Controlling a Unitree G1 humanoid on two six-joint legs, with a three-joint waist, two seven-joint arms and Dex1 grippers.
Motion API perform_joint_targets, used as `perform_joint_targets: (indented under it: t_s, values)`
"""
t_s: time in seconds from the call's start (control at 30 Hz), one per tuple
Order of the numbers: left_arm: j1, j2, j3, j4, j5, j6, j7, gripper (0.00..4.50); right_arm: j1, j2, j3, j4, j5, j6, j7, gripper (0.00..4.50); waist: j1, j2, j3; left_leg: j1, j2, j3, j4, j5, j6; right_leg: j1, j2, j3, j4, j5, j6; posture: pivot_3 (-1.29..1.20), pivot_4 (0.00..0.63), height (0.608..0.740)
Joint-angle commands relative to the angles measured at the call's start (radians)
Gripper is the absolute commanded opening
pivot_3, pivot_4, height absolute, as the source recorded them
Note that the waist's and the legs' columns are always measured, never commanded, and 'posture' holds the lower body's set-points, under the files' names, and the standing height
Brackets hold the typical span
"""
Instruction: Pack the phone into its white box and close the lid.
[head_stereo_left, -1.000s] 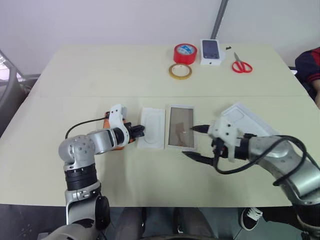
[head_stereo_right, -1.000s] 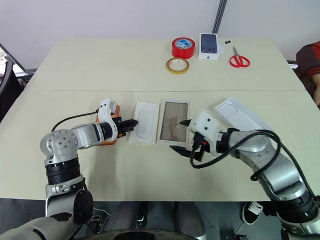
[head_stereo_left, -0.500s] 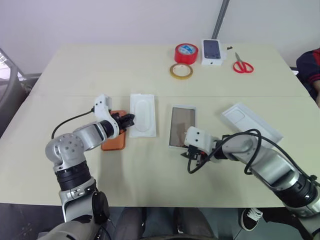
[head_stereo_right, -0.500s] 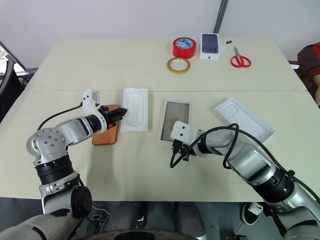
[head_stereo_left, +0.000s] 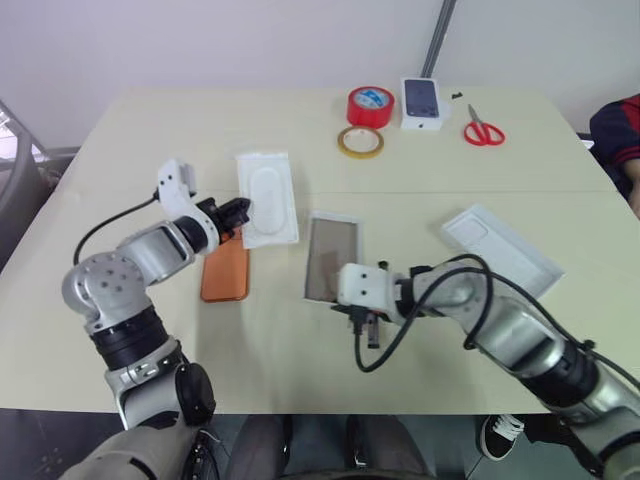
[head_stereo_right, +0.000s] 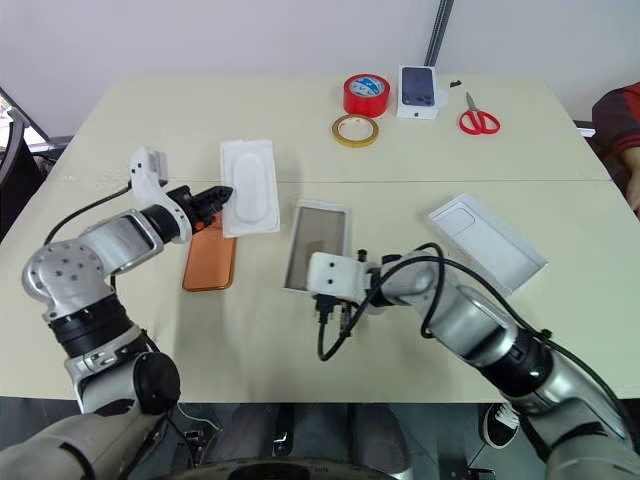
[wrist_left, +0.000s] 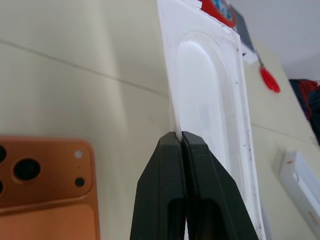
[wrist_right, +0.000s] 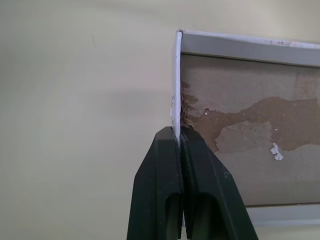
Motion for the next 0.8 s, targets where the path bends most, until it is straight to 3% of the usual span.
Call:
perform_joint_targets:
  t_s: [0.03, 0.13, 0.17, 0.23, 0.4, 0.6, 0.8]
  values:
    - [-0.018, 0.007, 0.002, -0.023, -0.026, 0.02, 0.006, 0.0, -0.049, 0.061, 0.028, 0.076, -0.052, -0.031, -0.017, 0.04, 0.0, 0.0, 0.0, 0.0, 0.0, 0.0, 0.0, 0.0, 0.0, 0.0, 0.0, 0.0, 0.0, 0.0, 0.0, 0.0, 0.15, 0.74]
    - [-0.015, -0.001, 0.003, -0.035, -0.027, 0.041, 0.014, 0.0, -0.065, 0.087, 0.038, 0.091, -0.067, -0.034, 0.002, 0.04, 0.002, 0.0, 0.0, 0.0, 0.0, 0.0, 0.0, 0.0, 0.0, 0.0, -0.001, 0.0, 0.0, 0.0, 0.0, 0.0, 0.15, 0.74]
    - [-0.014, -0.005, 0.005, -0.04, -0.028, 0.048, 0.017, 0.0, -0.067, 0.095, 0.032, 0.088, -0.062, -0.027, 0.006, 0.3, 0.003, -0.001, 0.0, 0.0, 0.0, 0.0, 0.0, 0.0, 0.0, 0.0, -0.001, 0.0, 0.0, 0.0, 0.0, 0.0, 0.15, 0.74]
    - [-0.007, -0.016, 0.004, -0.053, -0.03, 0.066, 0.022, 0.0, -0.062, 0.1, 0.007, 0.069, -0.047, -0.01, 0.014, 0.98, 0.002, 0.0, 0.0, 0.0, 0.0, 0.0, 0.0, 0.0, 0.0, 0.0, -0.001, 0.0, 0.0, 0.0, 0.0, 0.0, 0.15, 0.74]
    - [0.01, -0.046, -0.031, -0.091, -0.028, 0.129, 0.018, 0.0, -0.002, 0.042, -0.135, -0.015, 0.012, -0.009, 0.035, 3.58, 0.004, -0.001, 0.0, 0.0, 0.0, 0.0, 0.0, 0.0, -0.001, 0.0, -0.001, -0.001, 0.0, 0.0, 0.0, 0.0, 0.15, 0.74]
    - [0.017, -0.123, -0.094, -0.134, 0.0, 0.208, 0.032, 0.0, 0.096, -0.106, -0.354, -0.074, 0.087, -0.006, 0.07, 3.58, 0.004, -0.001, 0.0, -0.001, -0.001, 0.0, 0.0, 0.0, 0.0, 0.0, -0.001, -0.001, 0.0, 0.0, 0.0, 0.0, 0.15, 0.74]
    - [0.048, -0.129, -0.153, -0.14, 0.031, 0.219, 0.027, 0.0, 0.112, -0.132, -0.391, -0.063, 0.089, -0.01, 0.048, 3.58, -0.004, -0.001, 0.0, 0.0, 0.0, 0.0, -0.002, 0.0, -0.001, 0.0, 0.001, 0.0, 0.0, 0.0, 0.0, 0.0, 0.15, 0.74]
